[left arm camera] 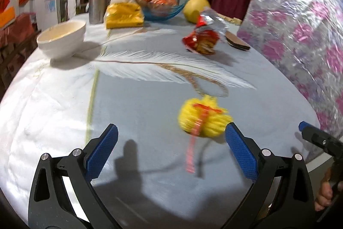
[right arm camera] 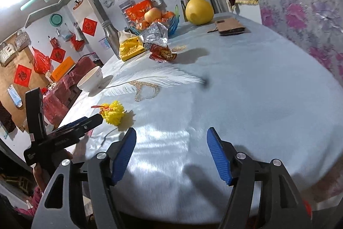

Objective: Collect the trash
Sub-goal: 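Move both grippers back over the table, then grasp the yellow mesh bag with the left gripper while the right grasps the red chip bag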

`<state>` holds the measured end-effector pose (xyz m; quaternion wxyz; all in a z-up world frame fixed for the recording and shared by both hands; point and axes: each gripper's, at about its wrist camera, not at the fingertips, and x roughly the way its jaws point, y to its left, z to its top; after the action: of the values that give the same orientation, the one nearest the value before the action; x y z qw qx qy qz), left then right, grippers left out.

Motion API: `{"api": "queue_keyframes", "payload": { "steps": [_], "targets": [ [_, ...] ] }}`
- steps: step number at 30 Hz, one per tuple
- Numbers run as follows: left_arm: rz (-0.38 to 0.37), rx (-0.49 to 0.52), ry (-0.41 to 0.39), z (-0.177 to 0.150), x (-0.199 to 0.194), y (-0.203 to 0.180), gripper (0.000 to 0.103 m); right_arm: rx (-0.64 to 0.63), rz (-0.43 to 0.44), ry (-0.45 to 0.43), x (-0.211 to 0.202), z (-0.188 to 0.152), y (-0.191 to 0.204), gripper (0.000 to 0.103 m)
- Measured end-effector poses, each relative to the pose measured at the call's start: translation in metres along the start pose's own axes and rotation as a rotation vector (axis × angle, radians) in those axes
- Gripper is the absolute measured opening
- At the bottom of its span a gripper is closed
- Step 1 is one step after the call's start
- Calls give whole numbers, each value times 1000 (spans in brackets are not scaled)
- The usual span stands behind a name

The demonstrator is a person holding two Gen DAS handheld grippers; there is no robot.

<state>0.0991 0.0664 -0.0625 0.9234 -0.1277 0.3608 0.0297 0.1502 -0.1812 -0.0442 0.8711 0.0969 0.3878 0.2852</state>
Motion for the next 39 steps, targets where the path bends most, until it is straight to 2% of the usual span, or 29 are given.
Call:
{"api": "queue_keyframes", "payload": {
  "steps": [6,10,13,15,16,18,21,23,30,37,38,39],
  "targets": [
    [-66,5,53,11,16,-7,96,18,28,16,25,21,1,69],
    [-68,57,72,18,27,-23,96,18,40,8,33,33,1,71],
    [-94,52,101,21,35,-27,96,16,45,5,42,45,3,71],
    [-101,44,112,22,39,-27,94,18,55,1,49,55,3,75],
    [-92,44,109,22,39,-27,91,17,60,-5,54,62,5,77],
    [-80,49,91,20,36,-28,74,3,64,-12,64,74,9,83],
    [-75,82,78,17,34,-34,54,-29,67,-6,86,94,19,85],
    [-79,102,76,16,35,-38,47,-40,72,0,98,105,23,87],
    [-106,75,75,17,35,-34,45,-106,34,8,142,141,40,89],
    [-120,62,77,17,35,-33,45,-190,-23,9,184,169,60,96],
    [-124,56,78,18,35,-32,45,-202,-35,4,190,171,62,96],
    [-125,53,78,18,35,-31,45,-211,-54,0,196,174,63,91]
  ]
}}
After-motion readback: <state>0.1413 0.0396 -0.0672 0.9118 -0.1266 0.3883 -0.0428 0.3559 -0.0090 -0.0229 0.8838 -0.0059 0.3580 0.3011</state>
